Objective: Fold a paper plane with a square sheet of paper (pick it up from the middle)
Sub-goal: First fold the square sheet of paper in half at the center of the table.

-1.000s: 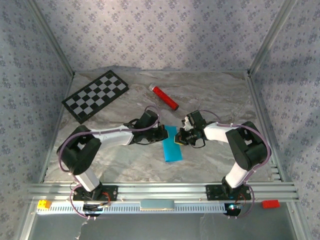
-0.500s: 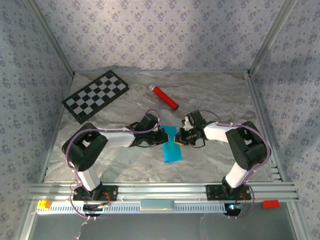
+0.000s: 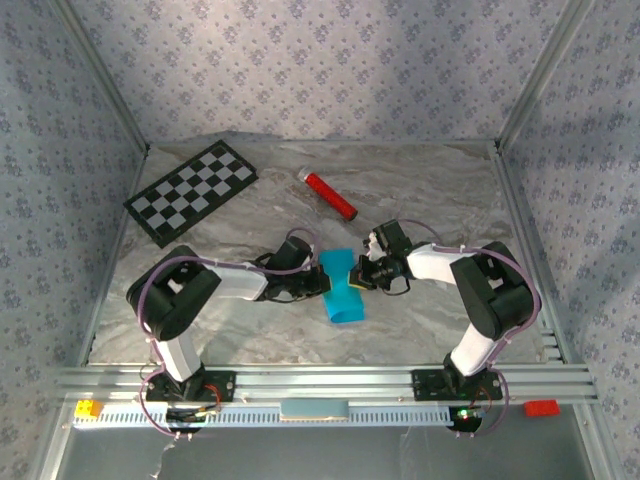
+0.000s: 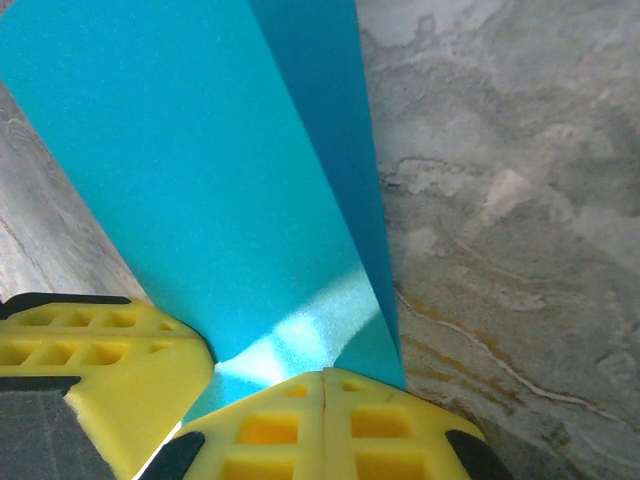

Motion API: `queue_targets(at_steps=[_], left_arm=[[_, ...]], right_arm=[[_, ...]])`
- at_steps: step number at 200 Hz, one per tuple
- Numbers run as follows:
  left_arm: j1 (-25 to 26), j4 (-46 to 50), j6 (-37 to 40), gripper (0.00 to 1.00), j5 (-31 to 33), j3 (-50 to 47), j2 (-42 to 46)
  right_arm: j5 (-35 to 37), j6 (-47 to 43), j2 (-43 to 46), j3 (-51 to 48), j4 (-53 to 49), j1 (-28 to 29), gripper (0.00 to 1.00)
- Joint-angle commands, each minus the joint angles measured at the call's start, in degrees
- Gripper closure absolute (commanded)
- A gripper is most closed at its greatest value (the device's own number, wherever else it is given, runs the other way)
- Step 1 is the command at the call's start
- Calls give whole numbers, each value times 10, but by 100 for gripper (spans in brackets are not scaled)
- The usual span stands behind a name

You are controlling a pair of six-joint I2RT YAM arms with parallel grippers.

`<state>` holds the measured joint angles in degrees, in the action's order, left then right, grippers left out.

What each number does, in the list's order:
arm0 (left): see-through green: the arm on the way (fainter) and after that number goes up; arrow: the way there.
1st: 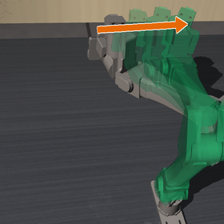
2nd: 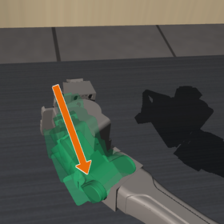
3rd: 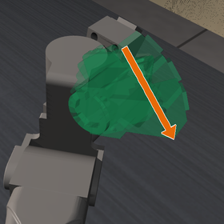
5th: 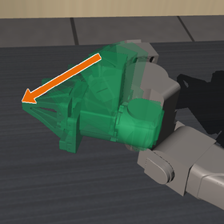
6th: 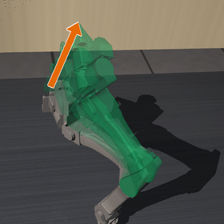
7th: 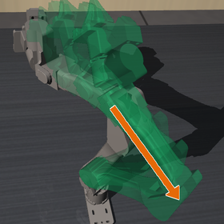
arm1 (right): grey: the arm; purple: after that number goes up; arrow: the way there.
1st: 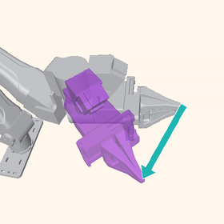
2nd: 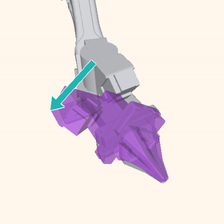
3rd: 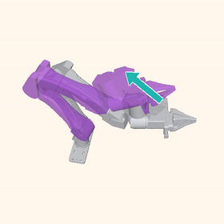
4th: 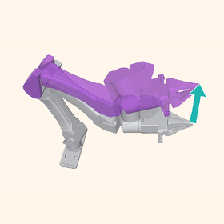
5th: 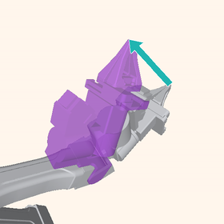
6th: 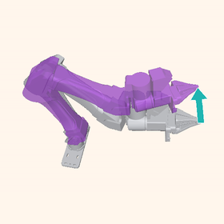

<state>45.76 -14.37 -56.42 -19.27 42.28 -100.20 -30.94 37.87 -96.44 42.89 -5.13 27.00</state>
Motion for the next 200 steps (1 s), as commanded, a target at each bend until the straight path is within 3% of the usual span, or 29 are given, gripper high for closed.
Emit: queue_targets(at_steps=[1, 69, 158, 200], left_arm=[[4, 54, 8, 100, 20, 19, 27], [18, 59, -27, 100, -23, 48, 32], [41, 11, -30, 100, -2, -47, -10], [44, 26, -22, 100, 0, -53, 34]], right_arm=[[76, -3, -28, -26, -53, 2, 100], [78, 0, -26, -28, -52, 2, 100], [82, 0, -19, -35, -54, 1, 100], [86, 0, -15, -38, -56, -1, 100]])
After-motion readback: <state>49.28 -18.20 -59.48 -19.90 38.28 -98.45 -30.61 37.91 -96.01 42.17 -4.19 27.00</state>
